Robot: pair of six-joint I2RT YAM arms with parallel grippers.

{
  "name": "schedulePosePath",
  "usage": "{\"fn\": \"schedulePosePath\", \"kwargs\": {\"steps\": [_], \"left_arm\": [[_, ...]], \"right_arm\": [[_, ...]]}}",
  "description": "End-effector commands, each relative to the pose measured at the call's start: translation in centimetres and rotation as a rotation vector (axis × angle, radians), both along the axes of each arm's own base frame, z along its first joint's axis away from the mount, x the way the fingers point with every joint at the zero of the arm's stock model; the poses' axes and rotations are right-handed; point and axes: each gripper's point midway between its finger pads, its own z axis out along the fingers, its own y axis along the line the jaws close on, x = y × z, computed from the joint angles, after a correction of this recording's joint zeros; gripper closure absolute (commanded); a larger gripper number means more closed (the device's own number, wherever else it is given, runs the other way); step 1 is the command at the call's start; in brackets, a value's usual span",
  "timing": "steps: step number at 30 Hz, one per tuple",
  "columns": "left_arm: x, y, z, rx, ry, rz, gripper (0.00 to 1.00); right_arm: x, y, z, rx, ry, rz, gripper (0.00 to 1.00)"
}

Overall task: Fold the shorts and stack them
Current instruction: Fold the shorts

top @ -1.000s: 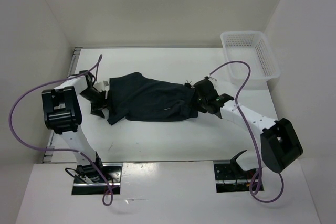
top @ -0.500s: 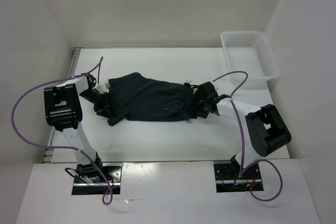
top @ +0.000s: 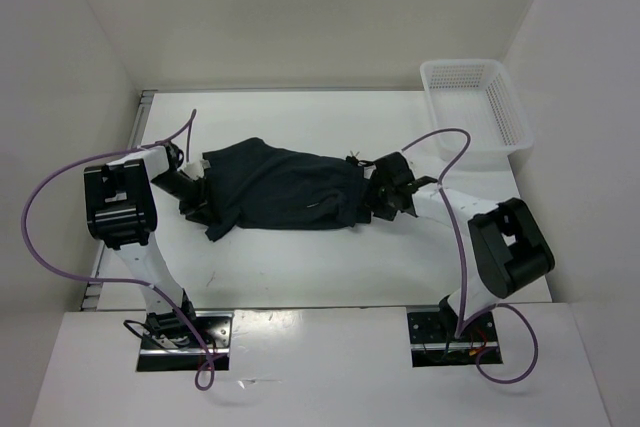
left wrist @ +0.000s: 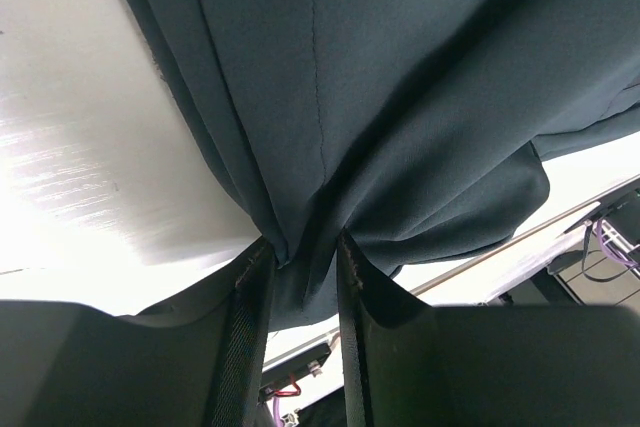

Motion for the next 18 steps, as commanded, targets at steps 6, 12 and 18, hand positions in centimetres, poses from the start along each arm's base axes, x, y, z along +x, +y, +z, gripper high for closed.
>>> {"fn": "schedulePosePath", "kwargs": {"steps": [6, 12, 18], "left_arm": [[-0.6, 1.1, -2.7, 0.067, 0.02, -0.034, 0.62], [-0.4, 1.2, -2.8, 0.069, 0.011, -0.034, 0.62], [-0.7, 1.1, -2.9, 0.067, 0.02, -0.034, 0.62]], "right_arm": [[2.4, -0.2, 4.6, -0.005, -0.156, 0.001, 0.42], [2.9, 1.1, 2.9, 0.03, -0.131, 0.033, 0.42], [3.8, 2.1, 2.1, 0.043, -0.136, 0.081, 0.42]]}}
